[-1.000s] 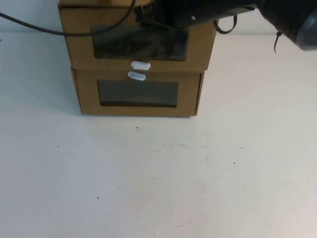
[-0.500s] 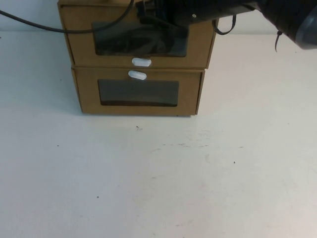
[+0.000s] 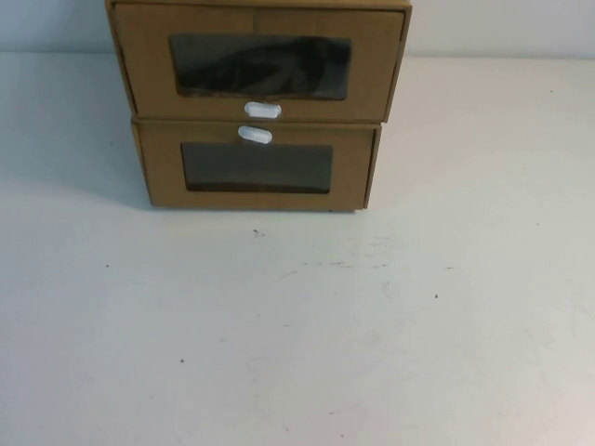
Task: Close the shoe box
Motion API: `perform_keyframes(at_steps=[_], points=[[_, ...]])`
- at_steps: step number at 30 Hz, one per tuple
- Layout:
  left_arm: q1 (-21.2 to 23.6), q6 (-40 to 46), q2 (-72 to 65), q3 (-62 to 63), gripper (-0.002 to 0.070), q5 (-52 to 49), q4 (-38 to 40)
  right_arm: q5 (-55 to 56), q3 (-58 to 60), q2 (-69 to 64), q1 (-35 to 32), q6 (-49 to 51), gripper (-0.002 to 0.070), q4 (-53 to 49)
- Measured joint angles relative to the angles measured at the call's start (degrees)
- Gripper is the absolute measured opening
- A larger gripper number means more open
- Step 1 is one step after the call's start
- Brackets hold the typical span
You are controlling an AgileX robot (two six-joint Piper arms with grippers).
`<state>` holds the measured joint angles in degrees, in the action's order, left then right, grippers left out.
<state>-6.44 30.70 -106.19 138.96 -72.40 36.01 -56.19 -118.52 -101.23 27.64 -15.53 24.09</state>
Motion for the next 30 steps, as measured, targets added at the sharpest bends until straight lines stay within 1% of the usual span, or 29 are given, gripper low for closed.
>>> perform_keyframes(at_steps=[3, 6, 12, 14, 17, 20, 22, 26, 30], points=[[0.23, -1.56, 3.55, 0.00, -0.0005, -0.24, -4.42, -2.17, 2.01, 4.70, 0.00, 3.86, -0.0011, -6.13], [0.94, -2.70, 6.58, 0.00, -0.0005, -0.37, -5.54, -3.12, 7.52, 10.87, 0.00, 7.60, -0.0011, -11.84], [1.41, -4.56, 11.61, 0.00, -0.0005, -0.74, -5.79, -0.33, 26.36, 28.40, 0.00, 15.53, -0.0011, -18.94], [1.41, -4.94, 13.21, -0.11, -0.0005, -0.74, -5.79, 0.86, 33.08, 34.62, 0.00, 17.16, -0.0011, -19.83], [1.41, -5.06, 17.05, -4.06, -0.0005, -0.74, -5.79, 2.41, 44.36, 45.12, 0.00, 19.16, -0.0011, -19.98], [1.41, -4.39, 23.19, -12.90, -0.0005, 0.52, -5.79, 3.52, 53.92, 54.84, 0.00, 20.94, -0.0011, -20.20], [1.41, -3.17, 28.09, -21.46, -0.0005, 3.86, -5.79, 3.63, 59.50, 61.55, 0.00, 21.63, -0.0011, -20.20], [1.41, 1.05, 38.32, -39.51, -0.0005, 13.24, -4.31, 2.35, 66.49, 71.64, 0.00, 22.90, -0.0011, -20.43], [1.41, 6.90, 52.28, -57.67, -0.0005, 22.03, 0.99, -0.51, 70.17, 77.20, 0.00, 23.18, -0.0011, -20.49]])
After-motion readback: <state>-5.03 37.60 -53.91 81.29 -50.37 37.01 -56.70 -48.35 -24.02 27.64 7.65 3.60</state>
